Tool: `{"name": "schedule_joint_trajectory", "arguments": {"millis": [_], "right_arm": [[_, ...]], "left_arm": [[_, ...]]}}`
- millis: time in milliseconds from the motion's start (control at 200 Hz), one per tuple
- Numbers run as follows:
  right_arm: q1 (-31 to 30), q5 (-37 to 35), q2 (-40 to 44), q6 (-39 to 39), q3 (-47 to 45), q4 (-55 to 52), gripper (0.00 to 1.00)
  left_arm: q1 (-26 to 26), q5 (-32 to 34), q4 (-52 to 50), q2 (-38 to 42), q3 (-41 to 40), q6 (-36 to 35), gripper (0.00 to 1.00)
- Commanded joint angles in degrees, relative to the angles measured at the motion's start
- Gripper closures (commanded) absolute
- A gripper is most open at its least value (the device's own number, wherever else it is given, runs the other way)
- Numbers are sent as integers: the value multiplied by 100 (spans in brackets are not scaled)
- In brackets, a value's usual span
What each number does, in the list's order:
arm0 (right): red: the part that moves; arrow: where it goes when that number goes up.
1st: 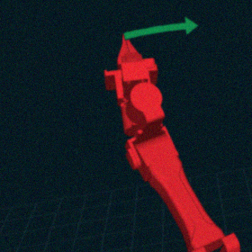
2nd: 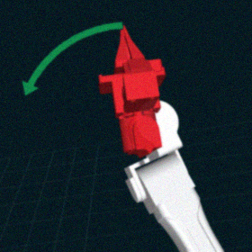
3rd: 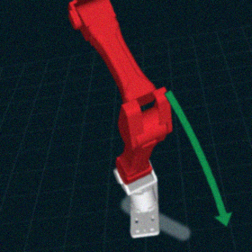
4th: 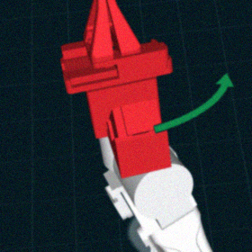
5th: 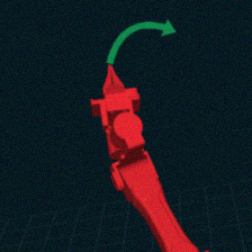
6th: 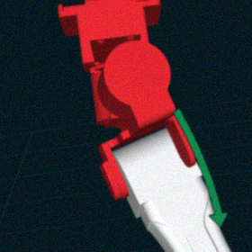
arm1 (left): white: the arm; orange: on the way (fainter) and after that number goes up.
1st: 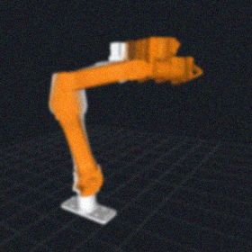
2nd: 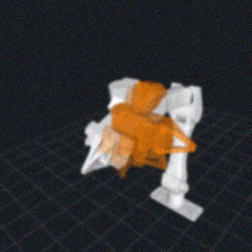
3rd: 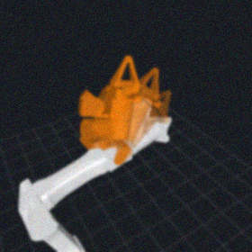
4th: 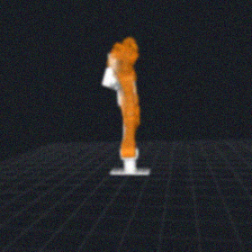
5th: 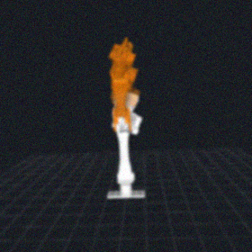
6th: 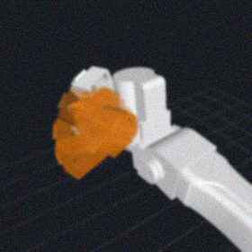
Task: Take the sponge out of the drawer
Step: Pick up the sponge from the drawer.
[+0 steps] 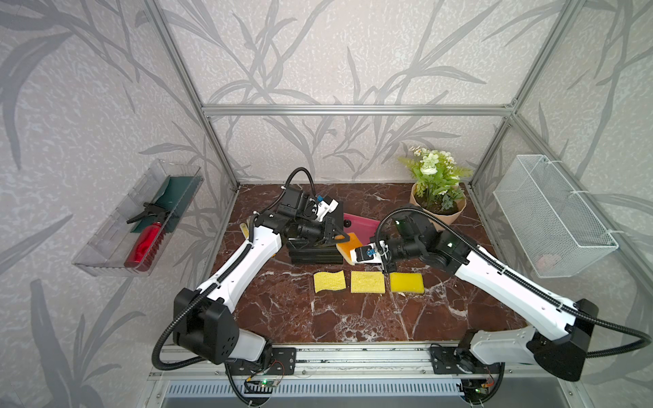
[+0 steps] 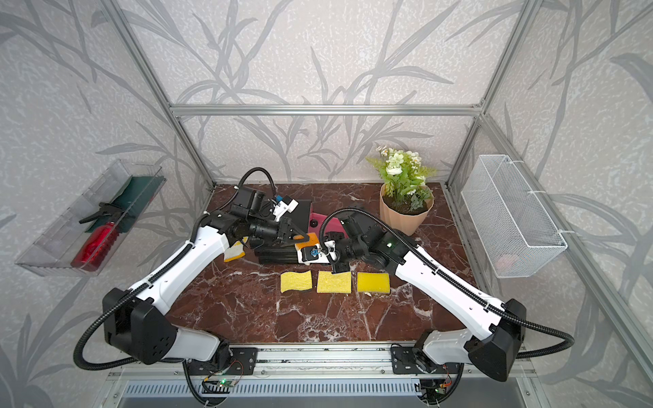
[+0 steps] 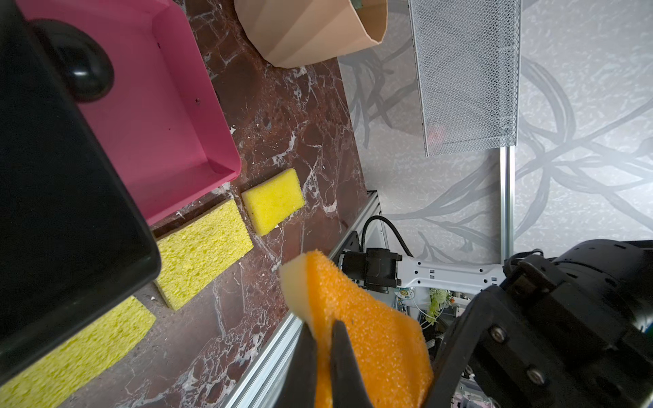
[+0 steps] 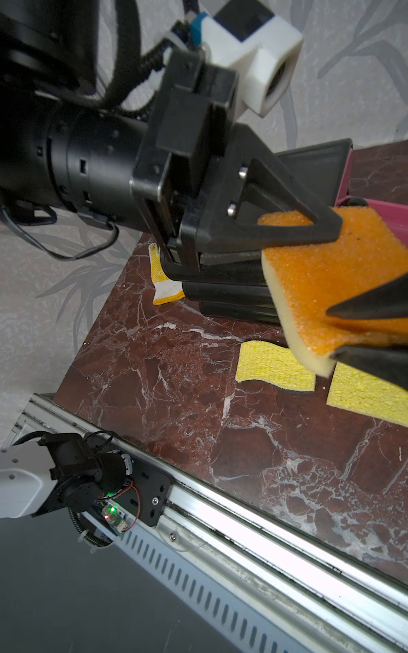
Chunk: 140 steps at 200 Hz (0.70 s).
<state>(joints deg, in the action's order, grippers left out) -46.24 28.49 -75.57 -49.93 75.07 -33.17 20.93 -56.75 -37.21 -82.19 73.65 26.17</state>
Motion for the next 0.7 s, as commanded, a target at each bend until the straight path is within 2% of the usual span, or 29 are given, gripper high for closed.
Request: {"name": "schedule_joint_trajectory", "arguments": {"millis": [0, 120, 210, 310, 425, 695], "right_arm": [[-8, -389, 70, 389, -236, 642, 68], [-8, -1069, 191, 1130, -460, 1359, 57], [-8, -1847, 194, 1815, -432, 1637, 43], [-8, -2540, 174, 2351, -380, 1746, 40], [-8, -3156, 228, 3090, -443, 1884, 37], [8, -3279, 1099, 4384, -1258, 2297, 33]], "left_arm": [[65, -4, -54, 185, 33, -101, 100], [61, 546, -111, 296, 87, -120, 100], [53, 1148, -68, 407, 89, -39, 100], [82, 1888, 116, 583, -36, 206, 100], [137, 2423, 849, 982, -579, 768, 100], [556, 3681, 2085, 2047, -1795, 1744, 100]]}}
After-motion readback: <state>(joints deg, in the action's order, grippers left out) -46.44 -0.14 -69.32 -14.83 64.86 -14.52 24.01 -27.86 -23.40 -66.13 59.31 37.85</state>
